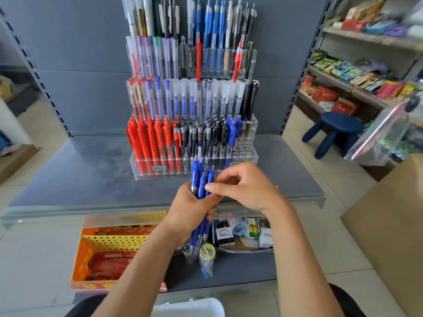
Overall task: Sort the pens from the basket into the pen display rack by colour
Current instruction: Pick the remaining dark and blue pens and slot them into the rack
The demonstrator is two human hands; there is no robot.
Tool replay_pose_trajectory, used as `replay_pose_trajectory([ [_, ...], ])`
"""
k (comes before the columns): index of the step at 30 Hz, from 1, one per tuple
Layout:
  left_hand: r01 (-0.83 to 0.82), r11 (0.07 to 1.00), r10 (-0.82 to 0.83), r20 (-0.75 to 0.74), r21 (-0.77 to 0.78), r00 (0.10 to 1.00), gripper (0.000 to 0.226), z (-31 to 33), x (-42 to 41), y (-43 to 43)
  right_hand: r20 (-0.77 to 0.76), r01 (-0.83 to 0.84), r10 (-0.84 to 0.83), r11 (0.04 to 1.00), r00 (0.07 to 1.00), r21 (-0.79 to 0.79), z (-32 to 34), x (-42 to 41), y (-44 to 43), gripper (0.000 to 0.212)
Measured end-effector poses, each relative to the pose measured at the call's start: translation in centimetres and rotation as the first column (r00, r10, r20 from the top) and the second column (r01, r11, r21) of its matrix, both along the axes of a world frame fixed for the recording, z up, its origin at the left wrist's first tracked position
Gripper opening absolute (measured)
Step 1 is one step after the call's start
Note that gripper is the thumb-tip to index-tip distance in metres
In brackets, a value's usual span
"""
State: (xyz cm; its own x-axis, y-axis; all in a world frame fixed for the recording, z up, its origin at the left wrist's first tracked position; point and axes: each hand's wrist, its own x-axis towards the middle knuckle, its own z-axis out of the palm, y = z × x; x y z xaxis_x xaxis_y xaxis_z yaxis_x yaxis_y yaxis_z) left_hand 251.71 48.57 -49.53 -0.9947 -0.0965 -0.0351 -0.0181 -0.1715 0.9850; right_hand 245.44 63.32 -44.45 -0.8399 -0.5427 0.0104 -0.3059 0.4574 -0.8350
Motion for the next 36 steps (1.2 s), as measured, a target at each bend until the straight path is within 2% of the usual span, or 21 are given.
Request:
replay_pose_trajectory([
  [3, 0.002, 1.0, -0.002, -0.01, 0.001, 1.0, 0.009, 0.0, 0.0, 0.0, 0.042, 0.014, -0.011, 0.997, 0.999, -0.078, -0.1, 0.1, -0.1, 0.013],
  [8, -0.009, 0.997, 0.007, -0.018, -0.072, 1.0, 0.033, -0.3, 0.0, -0.1, 0.089, 0.136, -0.114, 0.937, 0.99, -0.321, 0.2, -0.2, 0.1, 0.005],
  [10, -0.015, 0.997, 0.014, -0.012, -0.076, 1.0, 0.033, -0.3, -0.1, -0.1, 0.096, 0.104, -0.076, 0.94, 0.992, -0.324, 0.2, -0.3, 0.1, 0.003],
  [14, -0.015, 0.999, 0.014, -0.005, -0.035, 1.0, 0.02, -0.2, -0.1, 0.0, 0.068, 0.017, -0.001, 0.97, 0.998, -0.243, -0.4, -0.4, -0.2, 0.015],
  [16, -0.02, 0.999, 0.02, 0.005, -0.026, 1.0, 0.023, -0.1, -0.2, 0.0, 0.044, 0.026, -0.014, 0.957, 0.999, -0.29, -0.4, -0.6, -0.2, 0.015],
  [20, -0.034, 0.999, 0.035, 0.039, -0.017, 0.999, 0.031, -0.2, -0.3, 0.0, 0.019, 0.126, -0.137, 0.834, 0.99, -0.537, 0.3, -1.4, -0.3, 0.02],
  [24, -0.041, 0.999, 0.041, 0.067, -0.002, 0.997, 0.034, 0.0, -0.3, 0.2, -0.144, 0.21, -0.401, 0.713, 0.904, -0.669, 1.2, -2.6, -0.1, 0.02],
  [26, -0.032, 0.999, 0.03, 0.073, 0.02, 0.997, 0.034, 0.2, -0.3, 0.3, -0.21, 0.24, -0.496, 0.695, 0.843, -0.678, 1.3, -3.4, 0.0, 0.022],
  [30, -0.014, 0.999, 0.012, 0.077, 0.031, 0.997, 0.033, 0.4, -0.2, 0.3, -0.32, 0.269, -0.556, 0.732, 0.767, -0.626, 0.7, -4.8, -0.3, 0.021],
  [36, -0.001, 1.0, 0.0, 0.08, 0.021, 0.997, 0.033, 0.4, -0.1, 0.2, -0.379, 0.33, -0.542, 0.803, 0.75, -0.496, -0.9, -5.6, -1.1, 0.022],
])
